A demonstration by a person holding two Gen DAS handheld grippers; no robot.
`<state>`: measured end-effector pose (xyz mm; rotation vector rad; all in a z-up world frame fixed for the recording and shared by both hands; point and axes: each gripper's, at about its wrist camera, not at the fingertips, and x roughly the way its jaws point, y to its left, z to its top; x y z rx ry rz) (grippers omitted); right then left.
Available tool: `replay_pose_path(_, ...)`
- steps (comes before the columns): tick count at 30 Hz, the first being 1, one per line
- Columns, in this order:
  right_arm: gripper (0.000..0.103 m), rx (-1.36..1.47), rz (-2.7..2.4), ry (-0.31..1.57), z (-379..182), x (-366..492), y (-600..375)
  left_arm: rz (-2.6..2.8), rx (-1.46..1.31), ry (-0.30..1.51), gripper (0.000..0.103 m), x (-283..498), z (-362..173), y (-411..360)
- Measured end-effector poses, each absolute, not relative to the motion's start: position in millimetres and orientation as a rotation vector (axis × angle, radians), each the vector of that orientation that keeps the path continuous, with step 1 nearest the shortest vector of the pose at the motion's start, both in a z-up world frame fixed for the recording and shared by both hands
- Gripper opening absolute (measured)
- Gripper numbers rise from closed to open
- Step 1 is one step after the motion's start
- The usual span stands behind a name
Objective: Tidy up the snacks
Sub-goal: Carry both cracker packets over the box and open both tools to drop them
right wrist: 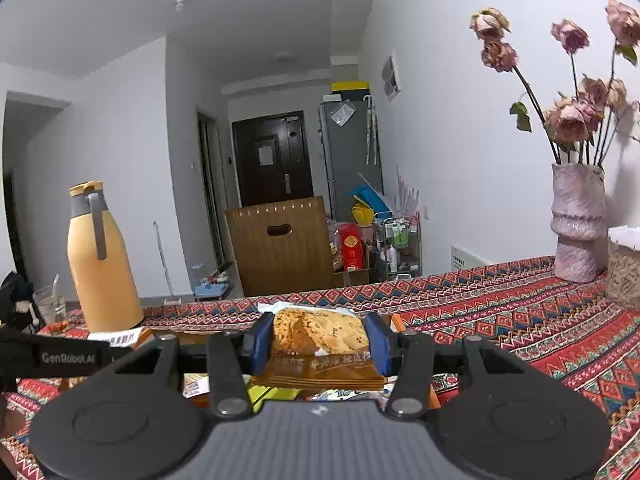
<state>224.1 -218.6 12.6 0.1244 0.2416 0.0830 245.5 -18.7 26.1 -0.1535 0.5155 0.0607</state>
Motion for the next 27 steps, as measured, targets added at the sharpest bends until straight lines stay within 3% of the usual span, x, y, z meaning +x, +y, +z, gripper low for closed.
replay_pose_path(14, 0.048, 0.097, 0.111, 0.307, -13, 232, -212, 0.055, -0.145, 0.529, 0.045, 249, 4, -13)
replay_pose_path(15, 0.048, 0.094, 0.114, 0.309, -14, 231, -211, 0.056, -0.144, 0.525, 0.048, 248, 4, -14)
replay_pose_path(16, 0.050, 0.091, 0.115, 0.311, -14, 230, -211, 0.057, -0.145, 0.520, 0.059, 246, 4, -14)
replay_pose_path(17, 0.055, 0.088, 0.110, 0.310, -15, 230, -210, 0.060, -0.149, 0.518, 0.067, 246, 4, -13)
replay_pose_path(18, 0.062, 0.087, 0.104, 0.311, -15, 229, -211, 0.072, -0.151, 0.510, 0.083, 244, 5, -12)
replay_pose_path(19, 0.083, 0.090, 0.097, 0.311, -15, 229, -212, 0.091, -0.152, 0.500, 0.093, 243, 5, -12)
replay_pose_path(20, 0.096, 0.095, 0.090, 0.306, -15, 228, -214, 0.113, -0.158, 0.489, 0.099, 241, 6, -10)
replay_pose_path(21, 0.098, 0.100, 0.080, 0.297, -14, 226, -215, 0.123, -0.168, 0.481, 0.103, 240, 7, -8)
replay_pose_path(27, 0.103, 0.135, 0.064, 0.309, -15, 225, -222, 0.141, -0.195, 0.476, 0.103, 238, 7, -2)
